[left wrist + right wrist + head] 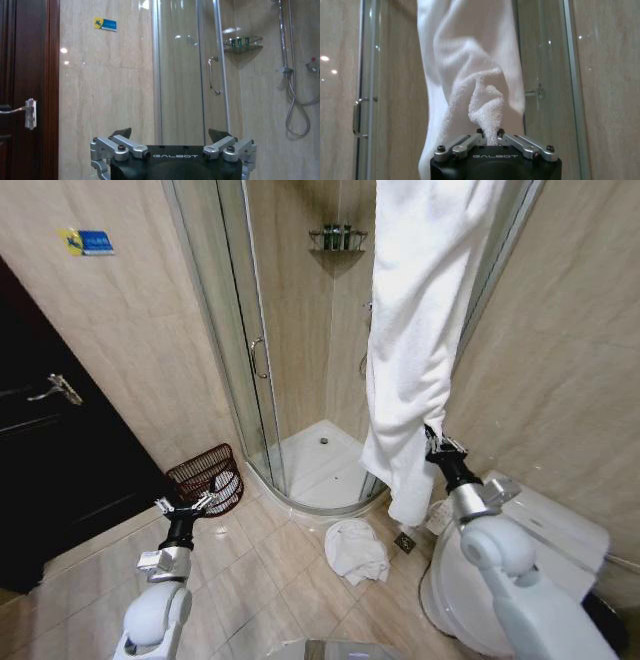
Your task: Discard the used towel into the hamper.
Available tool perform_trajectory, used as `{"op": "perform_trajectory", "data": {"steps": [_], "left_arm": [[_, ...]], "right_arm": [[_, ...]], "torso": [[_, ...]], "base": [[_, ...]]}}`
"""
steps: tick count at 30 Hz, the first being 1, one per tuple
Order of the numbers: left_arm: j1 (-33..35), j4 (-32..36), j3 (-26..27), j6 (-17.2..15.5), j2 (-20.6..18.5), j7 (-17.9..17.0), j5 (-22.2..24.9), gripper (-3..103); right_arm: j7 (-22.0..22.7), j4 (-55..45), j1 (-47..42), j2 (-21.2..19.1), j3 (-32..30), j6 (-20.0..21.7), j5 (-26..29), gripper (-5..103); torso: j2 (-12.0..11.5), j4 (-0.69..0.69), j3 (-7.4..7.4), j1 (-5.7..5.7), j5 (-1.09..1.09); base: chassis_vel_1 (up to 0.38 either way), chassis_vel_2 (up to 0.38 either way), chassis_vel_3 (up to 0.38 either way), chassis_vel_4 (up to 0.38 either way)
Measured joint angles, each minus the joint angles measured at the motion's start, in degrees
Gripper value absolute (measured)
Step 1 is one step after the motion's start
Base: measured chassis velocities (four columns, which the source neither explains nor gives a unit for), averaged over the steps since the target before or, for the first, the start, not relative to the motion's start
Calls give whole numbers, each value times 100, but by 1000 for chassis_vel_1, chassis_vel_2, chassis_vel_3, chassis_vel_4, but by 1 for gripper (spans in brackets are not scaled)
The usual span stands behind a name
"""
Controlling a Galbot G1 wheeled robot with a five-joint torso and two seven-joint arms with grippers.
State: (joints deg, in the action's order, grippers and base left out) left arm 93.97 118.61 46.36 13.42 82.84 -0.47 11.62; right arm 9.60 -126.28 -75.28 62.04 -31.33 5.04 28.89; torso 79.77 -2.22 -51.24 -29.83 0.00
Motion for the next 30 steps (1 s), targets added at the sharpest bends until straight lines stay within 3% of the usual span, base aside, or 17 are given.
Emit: {"op": "perform_trajectory", "data": {"steps": [14, 18, 21, 30], "left_arm": [[499, 336, -5, 539, 357, -11, -196, 100], [649, 422, -13, 611, 489, -15, -217, 100], [728, 464, -8, 629, 550, -16, -255, 100], [891, 556, -86, 637, 773, 47, -530, 100]], "right_arm": [[-284, -788, -1064, 471, -45, -540, -829, 5], [-352, -1024, -1583, 552, -56, -1012, -1471, 5], [-340, -1082, -1702, 592, -66, -1182, -1632, 5], [-89, -1148, -1692, 527, -127, -1170, -1582, 5]], "torso": [[0, 0, 0, 0, 0], [0, 0, 0, 0, 1], [0, 0, 1, 0, 1], [1, 0, 0, 1, 1]], "base": [[0, 0, 0, 0], [0, 0, 0, 0], [0, 0, 0, 0], [0, 0, 0, 0]]}}
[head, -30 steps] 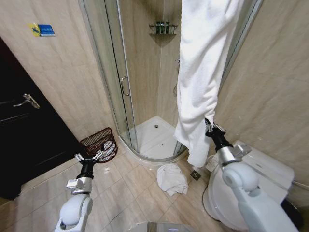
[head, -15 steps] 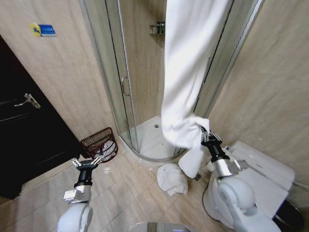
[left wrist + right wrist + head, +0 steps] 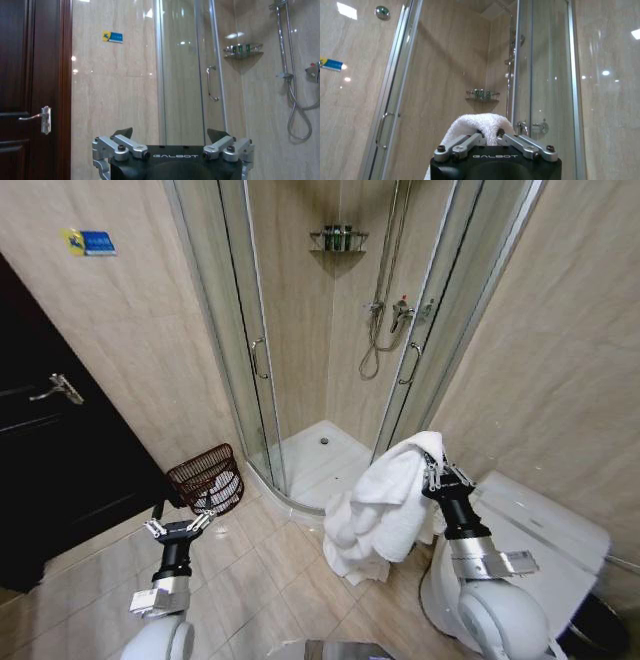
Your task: Discard the used towel into the hamper.
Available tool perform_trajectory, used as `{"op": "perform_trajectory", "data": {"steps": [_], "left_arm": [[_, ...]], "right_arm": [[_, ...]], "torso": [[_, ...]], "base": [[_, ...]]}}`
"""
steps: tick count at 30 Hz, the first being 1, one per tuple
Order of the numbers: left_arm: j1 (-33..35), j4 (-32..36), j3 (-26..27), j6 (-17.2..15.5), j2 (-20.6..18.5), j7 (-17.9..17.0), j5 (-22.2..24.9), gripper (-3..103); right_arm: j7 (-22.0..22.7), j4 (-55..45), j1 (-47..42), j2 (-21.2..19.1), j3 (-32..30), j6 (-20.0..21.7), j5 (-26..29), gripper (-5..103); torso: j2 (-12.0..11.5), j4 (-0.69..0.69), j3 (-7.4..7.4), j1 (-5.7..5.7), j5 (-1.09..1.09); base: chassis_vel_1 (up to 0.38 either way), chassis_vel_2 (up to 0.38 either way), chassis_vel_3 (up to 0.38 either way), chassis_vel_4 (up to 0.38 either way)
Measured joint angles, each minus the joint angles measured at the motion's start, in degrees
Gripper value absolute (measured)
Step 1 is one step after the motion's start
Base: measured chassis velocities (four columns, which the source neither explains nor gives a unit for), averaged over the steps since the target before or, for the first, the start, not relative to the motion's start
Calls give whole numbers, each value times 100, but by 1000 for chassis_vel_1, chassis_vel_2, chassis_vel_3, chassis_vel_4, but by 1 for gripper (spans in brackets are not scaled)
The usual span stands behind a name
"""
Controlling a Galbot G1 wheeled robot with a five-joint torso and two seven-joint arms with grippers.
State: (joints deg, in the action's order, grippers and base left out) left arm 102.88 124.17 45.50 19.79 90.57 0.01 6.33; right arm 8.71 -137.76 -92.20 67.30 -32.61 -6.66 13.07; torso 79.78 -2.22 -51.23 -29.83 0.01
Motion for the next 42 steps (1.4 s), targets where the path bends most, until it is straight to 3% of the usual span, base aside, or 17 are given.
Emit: {"op": "perform_trajectory", "data": {"steps": [9, 22, 42], "left_arm": [[76, -97, -155, 185, 37, -88, -359, 100], [219, -303, -174, 568, -237, -298, -338, 100], [131, -423, -472, 627, -207, -414, -429, 100]], "right_arm": [[91, 37, 279, -10, -21, 162, 32, 5], [114, 5, 352, 340, 132, 306, -267, 5], [125, 3, 361, 632, 260, 438, -663, 5]], "torso": [[0, 0, 0, 0, -1], [0, 0, 0, 0, -2], [0, 1, 0, 0, 0]], "base": [[33, 25, 30, 31], [87, 92, 84, 89], [65, 66, 69, 68]]}}
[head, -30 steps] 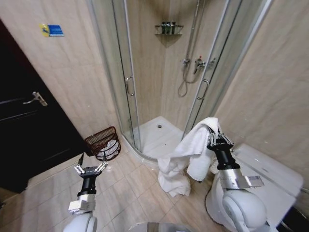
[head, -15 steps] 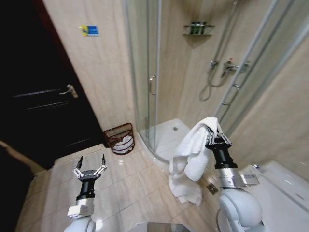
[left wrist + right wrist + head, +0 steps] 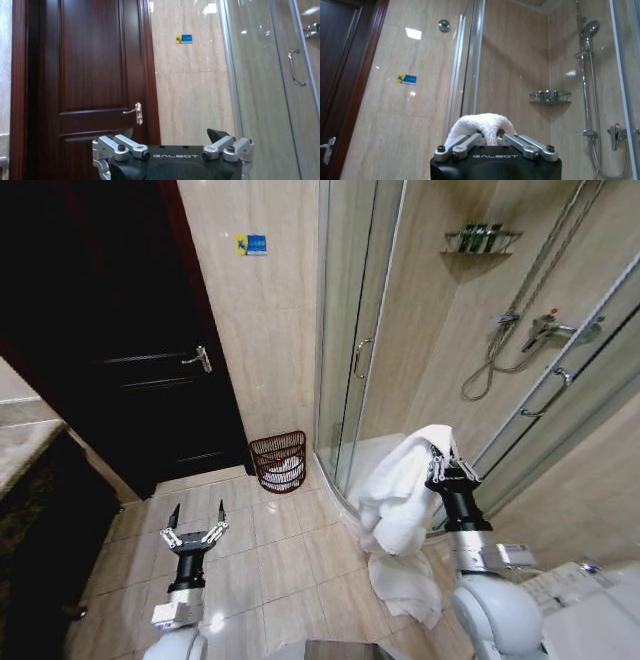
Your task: Discard the used towel into the hamper.
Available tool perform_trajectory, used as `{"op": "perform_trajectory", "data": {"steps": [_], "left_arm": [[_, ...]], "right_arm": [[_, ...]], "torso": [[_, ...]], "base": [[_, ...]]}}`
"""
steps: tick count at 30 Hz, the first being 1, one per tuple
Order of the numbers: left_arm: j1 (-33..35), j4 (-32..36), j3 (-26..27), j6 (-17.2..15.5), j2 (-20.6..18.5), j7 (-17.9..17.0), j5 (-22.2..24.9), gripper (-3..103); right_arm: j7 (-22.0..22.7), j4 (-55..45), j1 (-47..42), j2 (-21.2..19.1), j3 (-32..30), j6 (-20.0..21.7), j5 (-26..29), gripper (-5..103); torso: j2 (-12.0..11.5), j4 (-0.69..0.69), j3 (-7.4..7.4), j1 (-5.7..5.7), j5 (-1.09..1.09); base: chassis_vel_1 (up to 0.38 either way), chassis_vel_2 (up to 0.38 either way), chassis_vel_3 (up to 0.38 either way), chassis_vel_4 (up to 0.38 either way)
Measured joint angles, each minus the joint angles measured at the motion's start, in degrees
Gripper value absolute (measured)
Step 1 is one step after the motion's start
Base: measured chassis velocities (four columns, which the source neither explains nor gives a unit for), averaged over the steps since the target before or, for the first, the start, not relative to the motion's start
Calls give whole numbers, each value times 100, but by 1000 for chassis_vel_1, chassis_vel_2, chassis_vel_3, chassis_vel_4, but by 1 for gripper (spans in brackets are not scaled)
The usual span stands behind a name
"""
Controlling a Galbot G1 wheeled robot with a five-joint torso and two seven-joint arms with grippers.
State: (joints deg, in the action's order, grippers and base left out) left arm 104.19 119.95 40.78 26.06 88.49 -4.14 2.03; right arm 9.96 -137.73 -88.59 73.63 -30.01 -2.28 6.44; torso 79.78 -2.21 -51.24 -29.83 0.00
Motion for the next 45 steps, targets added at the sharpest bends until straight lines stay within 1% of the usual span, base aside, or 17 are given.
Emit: {"op": "perform_trajectory", "data": {"steps": [9, 21, 31, 34, 36, 37, 40, 45], "left_arm": [[-17, 41, 120, 0, -34, 0, 52, 100], [-17, 77, 135, 0, -20, 3, 47, 100], [-23, 46, 143, 7, -28, 5, 54, 100], [-25, 46, 143, 8, -33, 5, 60, 100], [-26, 46, 149, 9, -35, 5, 64, 100], [-25, 46, 149, 11, -33, 5, 64, 100], [-23, 47, 150, 11, -28, 6, 64, 100], [-27, 46, 151, 13, -29, 9, 64, 100]], "right_arm": [[-80, 130, 90, 55, 87, 13, -131, 5], [-103, 138, 64, 46, 114, -31, -269, 5], [-130, 206, 81, 76, 170, -92, -364, 5], [-132, 227, 87, 83, 172, -99, -375, 5], [-132, 225, 98, 76, 171, -100, -372, 5], [-132, 223, 99, 66, 166, -100, -368, 5], [-131, 204, 102, 50, 156, -99, -353, 5], [-128, 189, 99, 50, 148, -97, -350, 5]], "torso": [[0, -1, 0, 0, 0], [0, -1, 0, -1, 0], [0, -1, 0, 0, -2], [0, 0, 0, -1, 1], [0, 0, 1, 1, -3], [0, -2, 0, 0, 1], [0, -2, 0, 1, -2], [0, -1, 0, 0, 1]], "base": [[-7, 9, 18, -15], [-36, 67, 55, -74], [51, 166, -44, -167], [58, 196, -99, -172], [50, 215, -82, -177], [73, 228, -61, -200], [60, 179, -44, -192], [18, 172, -38, -190]]}}
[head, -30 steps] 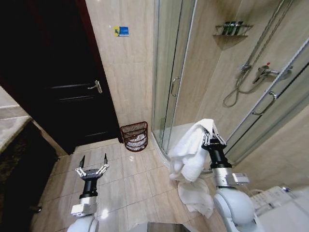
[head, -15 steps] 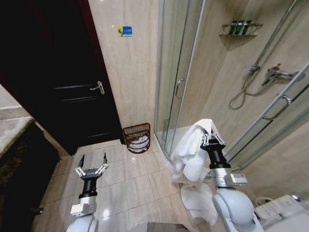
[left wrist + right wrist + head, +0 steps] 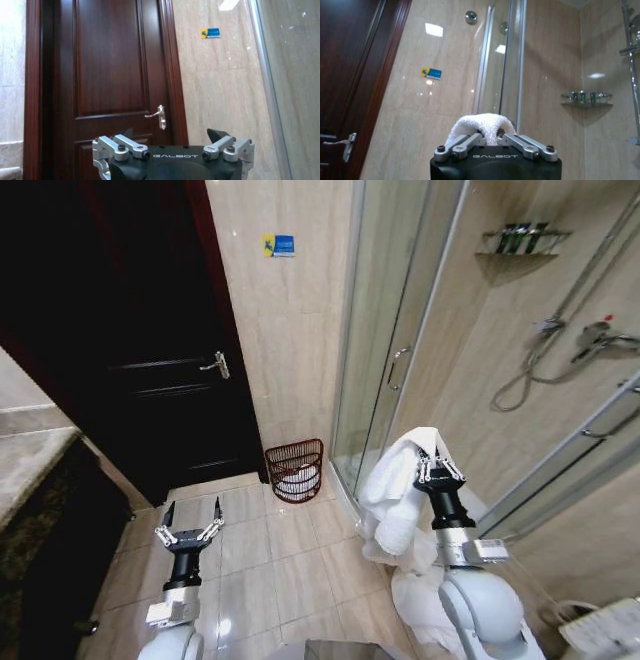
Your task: Discard the used towel into the hamper.
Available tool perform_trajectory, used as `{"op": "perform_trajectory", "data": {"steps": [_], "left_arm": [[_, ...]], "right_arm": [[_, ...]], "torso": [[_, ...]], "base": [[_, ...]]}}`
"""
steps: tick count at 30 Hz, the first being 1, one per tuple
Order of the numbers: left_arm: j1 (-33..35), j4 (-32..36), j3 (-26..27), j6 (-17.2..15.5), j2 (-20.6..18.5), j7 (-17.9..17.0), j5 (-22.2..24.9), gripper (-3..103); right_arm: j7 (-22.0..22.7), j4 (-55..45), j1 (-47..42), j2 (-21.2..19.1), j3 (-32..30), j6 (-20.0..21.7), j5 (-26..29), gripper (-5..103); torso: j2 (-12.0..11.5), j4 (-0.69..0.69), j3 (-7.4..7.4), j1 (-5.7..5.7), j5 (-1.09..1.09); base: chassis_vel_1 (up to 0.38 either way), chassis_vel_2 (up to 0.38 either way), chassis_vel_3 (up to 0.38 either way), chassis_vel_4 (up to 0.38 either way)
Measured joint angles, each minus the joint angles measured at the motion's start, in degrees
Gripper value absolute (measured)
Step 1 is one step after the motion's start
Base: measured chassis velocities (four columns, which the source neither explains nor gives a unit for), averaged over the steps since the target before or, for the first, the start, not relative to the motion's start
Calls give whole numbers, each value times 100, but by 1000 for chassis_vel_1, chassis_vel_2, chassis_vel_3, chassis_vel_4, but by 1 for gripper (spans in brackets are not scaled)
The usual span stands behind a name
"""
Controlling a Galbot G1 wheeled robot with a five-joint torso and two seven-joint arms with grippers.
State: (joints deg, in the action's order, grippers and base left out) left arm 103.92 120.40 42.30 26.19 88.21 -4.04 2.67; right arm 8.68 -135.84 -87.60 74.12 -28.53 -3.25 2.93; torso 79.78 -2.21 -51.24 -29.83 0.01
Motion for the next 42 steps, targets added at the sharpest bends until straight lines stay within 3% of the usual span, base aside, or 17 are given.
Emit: {"op": "perform_trajectory", "data": {"steps": [20, 42], "left_arm": [[3, -54, 15, -69, -37, 11, 22, 100], [3, -46, 36, -108, -42, 27, 3, 100]], "right_arm": [[6, 42, 139, -70, 81, 70, 70, 5], [49, 56, 205, -61, 111, 88, 113, 5]], "torso": [[-1, -1, -1, -3, -1], [0, -1, 0, 0, 0]], "base": [[52, 182, -53, -170], [38, 32, 40, 45]]}}
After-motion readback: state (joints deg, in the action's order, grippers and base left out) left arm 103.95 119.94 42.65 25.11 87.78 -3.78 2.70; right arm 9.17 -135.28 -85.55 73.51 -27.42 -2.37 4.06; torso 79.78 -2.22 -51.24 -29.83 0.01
